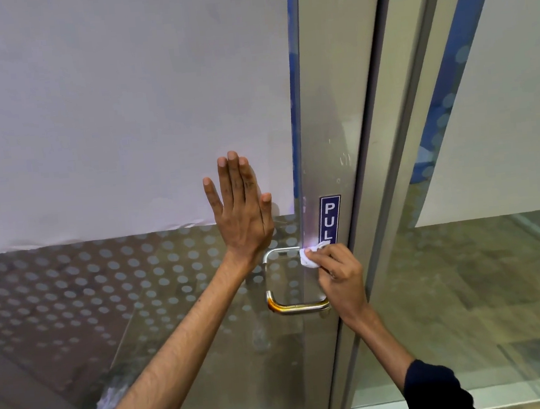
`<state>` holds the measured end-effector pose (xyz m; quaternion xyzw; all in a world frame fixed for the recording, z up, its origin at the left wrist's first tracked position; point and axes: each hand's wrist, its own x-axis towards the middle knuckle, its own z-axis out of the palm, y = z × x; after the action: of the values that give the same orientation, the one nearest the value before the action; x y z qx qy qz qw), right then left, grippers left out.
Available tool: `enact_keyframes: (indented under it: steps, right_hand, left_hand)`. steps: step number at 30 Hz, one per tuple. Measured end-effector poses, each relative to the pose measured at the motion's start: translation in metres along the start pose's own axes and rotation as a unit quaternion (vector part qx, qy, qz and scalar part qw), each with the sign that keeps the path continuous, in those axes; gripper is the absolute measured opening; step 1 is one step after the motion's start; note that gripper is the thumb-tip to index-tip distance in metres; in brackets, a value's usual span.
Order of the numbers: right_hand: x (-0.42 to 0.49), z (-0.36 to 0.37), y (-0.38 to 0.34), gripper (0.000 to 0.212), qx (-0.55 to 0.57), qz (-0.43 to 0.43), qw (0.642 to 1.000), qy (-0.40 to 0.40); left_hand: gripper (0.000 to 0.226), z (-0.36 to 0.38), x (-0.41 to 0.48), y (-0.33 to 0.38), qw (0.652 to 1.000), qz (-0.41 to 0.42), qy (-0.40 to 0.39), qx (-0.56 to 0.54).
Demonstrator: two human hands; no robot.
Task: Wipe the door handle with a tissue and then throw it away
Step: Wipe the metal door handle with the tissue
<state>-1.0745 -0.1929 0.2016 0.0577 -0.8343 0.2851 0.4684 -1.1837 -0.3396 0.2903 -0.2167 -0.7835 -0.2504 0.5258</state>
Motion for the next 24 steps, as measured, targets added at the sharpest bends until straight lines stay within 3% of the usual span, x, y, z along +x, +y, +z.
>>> enact_keyframes:
  steps: [5, 10, 13, 24]
  right_hand:
    - [0.031, -0.011, -0.010, 0.038, -0.010, -0.008, 1.000, 0.024]
    - [0.073, -0.019, -0.028, 0.025, -0.007, -0.036, 0.995, 0.093]
    - [0.070, -0.016, -0.029, 0.031, 0.001, -0.026, 0.994, 0.105]
    - [0.011, -0.001, -0.009, 0.034, -0.008, 0.034, 0.999, 0.022]
  left_hand:
    - [0.060, 0.001, -0.001, 0.001, 1.000, 0.002, 0.007, -0.001]
    - [0.061, 0.001, -0.001, 0.001, 1.000, 0.003, 0.005, -0.001]
    - [0.061, 0.001, -0.001, 0.001, 1.000, 0.001, 0.004, -0.004]
    - [0.060, -0.001, -0.002, -0.001, 1.000, 0.008, -0.001, -0.022]
